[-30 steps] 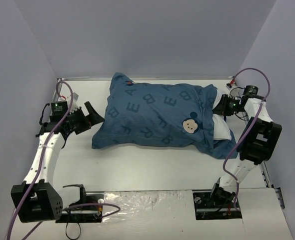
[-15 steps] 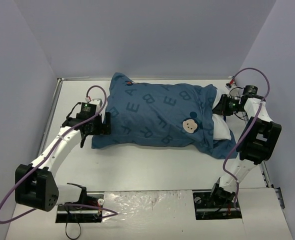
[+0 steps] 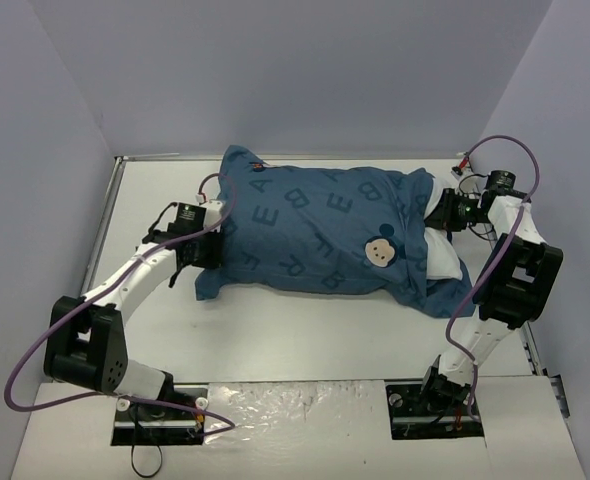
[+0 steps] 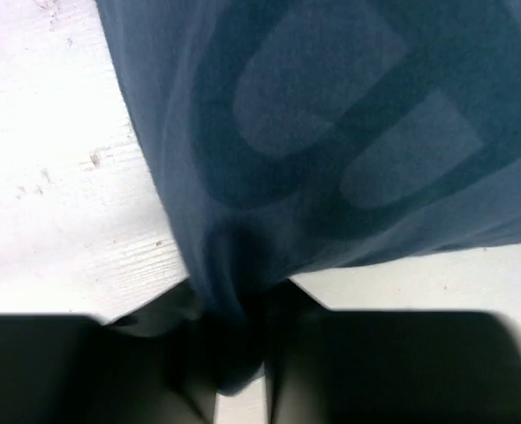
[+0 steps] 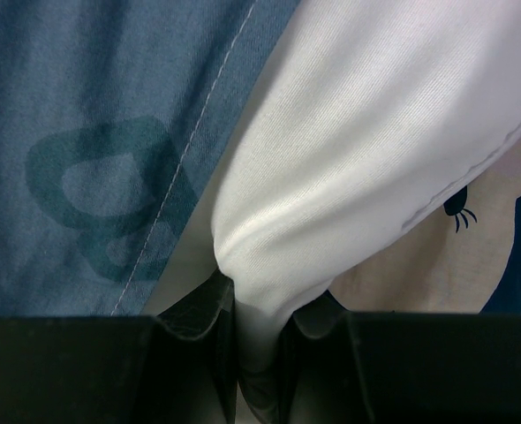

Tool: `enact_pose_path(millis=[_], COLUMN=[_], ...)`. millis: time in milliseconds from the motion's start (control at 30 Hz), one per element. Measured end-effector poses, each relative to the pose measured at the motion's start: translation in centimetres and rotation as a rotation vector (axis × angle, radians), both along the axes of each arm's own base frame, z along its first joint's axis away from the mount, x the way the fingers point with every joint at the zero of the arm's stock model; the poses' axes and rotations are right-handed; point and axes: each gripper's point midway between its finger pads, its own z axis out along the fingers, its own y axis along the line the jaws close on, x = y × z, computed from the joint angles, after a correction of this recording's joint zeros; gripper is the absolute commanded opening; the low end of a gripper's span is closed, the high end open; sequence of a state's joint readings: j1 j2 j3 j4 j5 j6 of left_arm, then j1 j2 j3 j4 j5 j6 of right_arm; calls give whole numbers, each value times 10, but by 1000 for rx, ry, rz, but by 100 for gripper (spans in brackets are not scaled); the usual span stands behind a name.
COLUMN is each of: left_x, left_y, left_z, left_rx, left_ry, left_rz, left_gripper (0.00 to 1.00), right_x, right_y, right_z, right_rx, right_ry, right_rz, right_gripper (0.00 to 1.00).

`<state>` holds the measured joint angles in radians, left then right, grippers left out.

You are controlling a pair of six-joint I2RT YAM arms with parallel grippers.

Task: Remove the pillowcase from the pillow

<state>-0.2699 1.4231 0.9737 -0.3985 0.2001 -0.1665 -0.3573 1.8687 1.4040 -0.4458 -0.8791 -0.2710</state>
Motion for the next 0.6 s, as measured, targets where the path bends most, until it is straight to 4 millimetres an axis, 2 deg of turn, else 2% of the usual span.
enact_pose_path(millis=[33,133,267,367,433,500,600], left_x=[0,3,14,14,9,5,2], left_y=[0,11,52,92,108,114,113], left_z=[0,5,30,54,63,66,63], left_rx=[-2,-9,-74,-120,-129,-132,-150], left_ry=[0,-1,-55,-116,-125,-119,-98], left_rz=[0,36,183,317,374,400,414], left_gripper=[4,2,2,2,2,2,2], right_x=[0,0,-3,-6,-6,-4,1], right_y=[0,0,10,31,45,52,51], right_z=[0,0,4,11,18,24,30], right_rx=[0,2,38,94,127,144,150], right_ry=[0,1,16,37,45,44,34], right_rz=[0,0,12,44,69,76,65], right_gripper=[0,0,0,0,0,0,0])
